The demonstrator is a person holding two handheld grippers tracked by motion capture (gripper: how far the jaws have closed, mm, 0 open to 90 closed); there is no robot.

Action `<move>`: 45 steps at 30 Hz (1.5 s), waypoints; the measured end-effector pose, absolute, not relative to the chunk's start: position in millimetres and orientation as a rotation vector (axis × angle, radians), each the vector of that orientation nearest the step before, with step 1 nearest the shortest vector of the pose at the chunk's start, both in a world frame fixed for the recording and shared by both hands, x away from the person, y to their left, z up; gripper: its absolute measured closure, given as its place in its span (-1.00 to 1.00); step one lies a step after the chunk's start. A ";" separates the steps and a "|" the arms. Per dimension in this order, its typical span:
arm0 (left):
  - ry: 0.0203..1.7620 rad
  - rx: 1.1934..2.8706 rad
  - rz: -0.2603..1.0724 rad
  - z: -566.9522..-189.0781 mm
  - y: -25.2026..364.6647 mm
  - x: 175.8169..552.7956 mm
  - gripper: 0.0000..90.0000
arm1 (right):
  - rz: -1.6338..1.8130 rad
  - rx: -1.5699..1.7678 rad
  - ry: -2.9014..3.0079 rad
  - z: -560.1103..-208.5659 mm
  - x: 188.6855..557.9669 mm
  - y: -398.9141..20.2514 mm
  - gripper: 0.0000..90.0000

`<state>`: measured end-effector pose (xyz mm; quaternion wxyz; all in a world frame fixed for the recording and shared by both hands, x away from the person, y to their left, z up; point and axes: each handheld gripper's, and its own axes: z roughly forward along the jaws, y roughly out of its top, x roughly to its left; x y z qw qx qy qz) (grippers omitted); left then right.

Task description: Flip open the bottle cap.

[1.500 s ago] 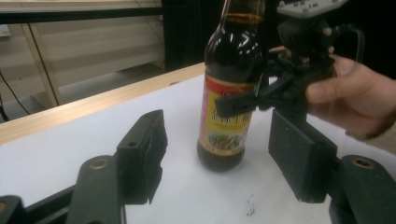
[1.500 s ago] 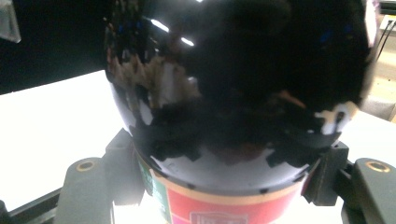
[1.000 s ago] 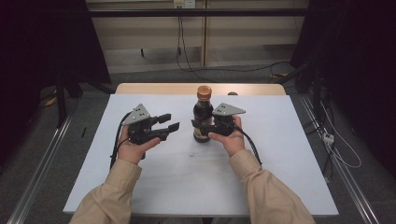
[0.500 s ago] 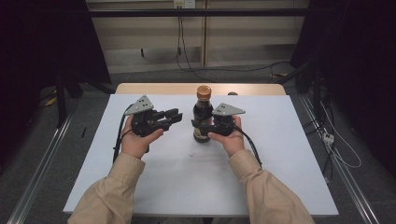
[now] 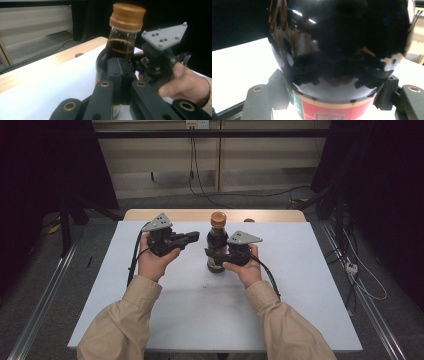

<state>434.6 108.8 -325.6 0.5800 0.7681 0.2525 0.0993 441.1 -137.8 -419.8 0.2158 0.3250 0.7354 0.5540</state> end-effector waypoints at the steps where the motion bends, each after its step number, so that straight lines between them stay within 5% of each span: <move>1: 0.593 1.799 0.231 -324.4 107.1 435.5 1.00 | 1.536 0.902 2.039 -419.7 441.2 -137.8 -0.34; 45: 0.557 1.844 0.206 -290.1 77.9 456.3 1.00 | 1.530 0.925 2.036 -418.4 439.4 -137.7 -0.38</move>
